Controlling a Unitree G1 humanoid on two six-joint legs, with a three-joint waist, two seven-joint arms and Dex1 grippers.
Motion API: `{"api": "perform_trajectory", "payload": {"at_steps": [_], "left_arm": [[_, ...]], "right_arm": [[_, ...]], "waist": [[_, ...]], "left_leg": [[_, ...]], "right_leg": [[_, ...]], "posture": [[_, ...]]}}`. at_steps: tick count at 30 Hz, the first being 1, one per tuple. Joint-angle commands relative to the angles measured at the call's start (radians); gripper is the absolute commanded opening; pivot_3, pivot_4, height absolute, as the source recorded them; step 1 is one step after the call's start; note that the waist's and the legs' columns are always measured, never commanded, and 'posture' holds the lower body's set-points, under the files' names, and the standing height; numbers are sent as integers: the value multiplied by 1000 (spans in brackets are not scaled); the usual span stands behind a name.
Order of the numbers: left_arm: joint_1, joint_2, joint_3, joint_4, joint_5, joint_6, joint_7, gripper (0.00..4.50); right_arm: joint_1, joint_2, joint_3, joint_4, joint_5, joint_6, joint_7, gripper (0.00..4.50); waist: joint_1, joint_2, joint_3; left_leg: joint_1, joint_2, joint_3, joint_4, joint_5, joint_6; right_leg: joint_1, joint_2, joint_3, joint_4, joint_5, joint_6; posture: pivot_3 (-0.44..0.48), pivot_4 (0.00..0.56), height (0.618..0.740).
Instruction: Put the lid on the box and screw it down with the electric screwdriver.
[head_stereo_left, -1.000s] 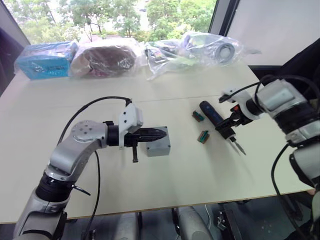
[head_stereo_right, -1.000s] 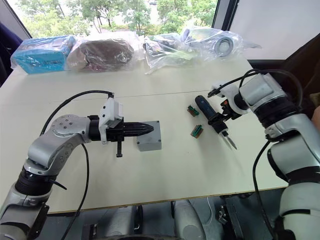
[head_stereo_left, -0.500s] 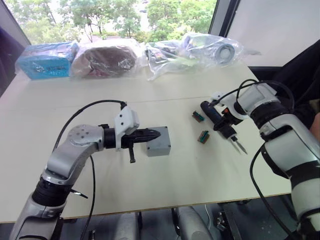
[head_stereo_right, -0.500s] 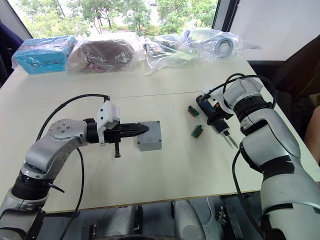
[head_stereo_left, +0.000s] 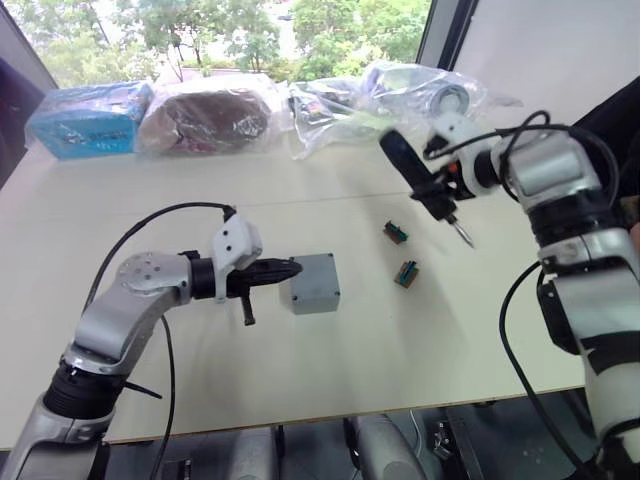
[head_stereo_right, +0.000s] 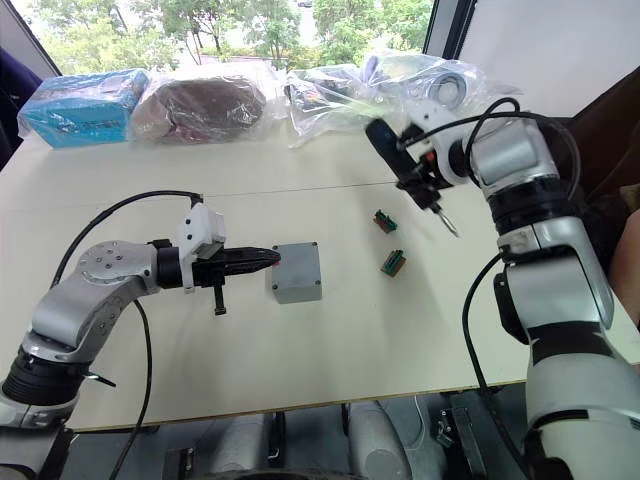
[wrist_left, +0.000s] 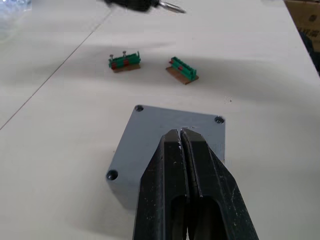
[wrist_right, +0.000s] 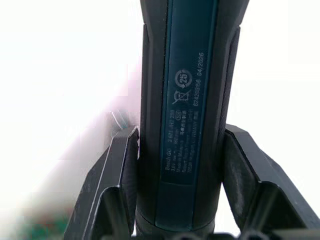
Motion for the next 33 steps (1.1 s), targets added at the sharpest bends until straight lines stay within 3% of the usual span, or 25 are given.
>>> {"api": "perform_trajectory", "payload": {"at_steps": [1,6,12,24,33], "left_arm": [[-8,19,17,2,-8,-9,-30,0],[-24,8,4,37,-2,-9,-48,0],[-50,-3,-29,73,13,-10,-66,0],[-95,-101,-131,230,116,-77,-65,0],[-104,-124,-154,272,157,-107,-67,0]], "right_arm": [[110,134,-247,-431,195,-16,-130,1779],[316,305,-255,-718,285,-140,-253,1779],[490,445,-186,-816,309,-263,-367,1779],[566,455,-112,-765,293,-396,-463,1779],[624,446,-73,-739,282,-448,-481,1779]], "waist": [[2,0,0],[10,-1,0],[4,-2,-1],[4,-2,-1],[4,-2,-1]], "left_leg": [[0,0,-1,0,0,0],[-1,-1,-2,2,0,0],[0,-1,-2,5,0,-1],[1,0,-2,4,0,-1],[2,-1,-2,4,0,-1]], "right_leg": [[0,0,-1,0,0,0],[2,-1,-3,0,0,0],[5,-2,-2,-1,0,0],[4,-1,-2,0,0,0],[5,-1,-2,0,0,0]], "posture": [[0,150,740],[0,150,740],[0,150,740],[0,150,740],[0,150,740]]}}
